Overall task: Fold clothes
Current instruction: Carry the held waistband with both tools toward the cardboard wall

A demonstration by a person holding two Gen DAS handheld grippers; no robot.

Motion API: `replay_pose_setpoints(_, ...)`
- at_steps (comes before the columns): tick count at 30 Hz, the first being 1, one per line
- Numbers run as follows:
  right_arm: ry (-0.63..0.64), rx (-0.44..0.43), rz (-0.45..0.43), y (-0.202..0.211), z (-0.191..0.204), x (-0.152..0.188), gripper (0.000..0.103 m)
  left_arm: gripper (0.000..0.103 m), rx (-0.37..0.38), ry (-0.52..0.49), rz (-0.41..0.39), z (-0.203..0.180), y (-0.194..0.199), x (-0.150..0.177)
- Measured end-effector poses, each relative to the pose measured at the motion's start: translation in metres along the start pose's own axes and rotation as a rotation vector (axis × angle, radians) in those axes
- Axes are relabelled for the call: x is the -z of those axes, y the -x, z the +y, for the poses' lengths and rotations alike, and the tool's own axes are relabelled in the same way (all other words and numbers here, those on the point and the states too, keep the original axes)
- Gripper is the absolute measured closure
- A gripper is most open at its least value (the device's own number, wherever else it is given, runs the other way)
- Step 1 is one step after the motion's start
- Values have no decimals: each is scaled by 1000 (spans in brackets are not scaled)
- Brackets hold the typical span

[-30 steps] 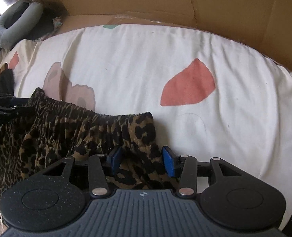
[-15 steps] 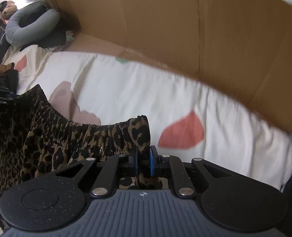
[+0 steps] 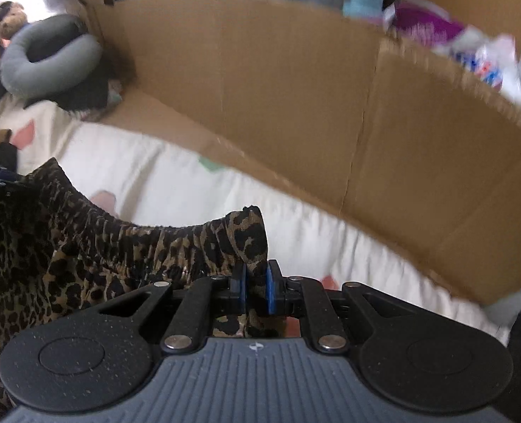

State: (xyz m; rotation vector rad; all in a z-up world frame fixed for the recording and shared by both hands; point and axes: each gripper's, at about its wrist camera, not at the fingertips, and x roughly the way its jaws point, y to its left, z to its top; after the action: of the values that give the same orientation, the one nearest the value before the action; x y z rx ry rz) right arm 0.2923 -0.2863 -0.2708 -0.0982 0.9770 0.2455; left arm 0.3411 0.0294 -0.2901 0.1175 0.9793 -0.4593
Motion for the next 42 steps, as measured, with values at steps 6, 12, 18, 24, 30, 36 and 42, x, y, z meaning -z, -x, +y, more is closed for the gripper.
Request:
replay_pose_setpoints(6,-74,-30,72,-24,-17,13,92,78,7,65,-2,15,-8,-11)
replay_pose_setpoints(12,-86,-40,101,-32,-16,20,92,78,30,130,29,23,-30,-16)
replay_pose_setpoints(18,-90,-48,131,-39,-17,27,92,69,49,175,89,24,-61,-13)
replay_pose_setpoints(24,-93,-59,162,-45,-21,32,92,68,47,159,176,23,-79,2)
replay_pose_setpoints(30,-94,-67,187,-50,-24,35,92,74,62,134,230,24,-77,10)
replay_pose_setpoints(36,-40,-12,157,-48,-19,32,95,86,31,23,244,12,-68,9)
replay_pose_setpoints(42,49,55,111,-37,-11,19,96,88,-27,-156,260,-11,-52,17)
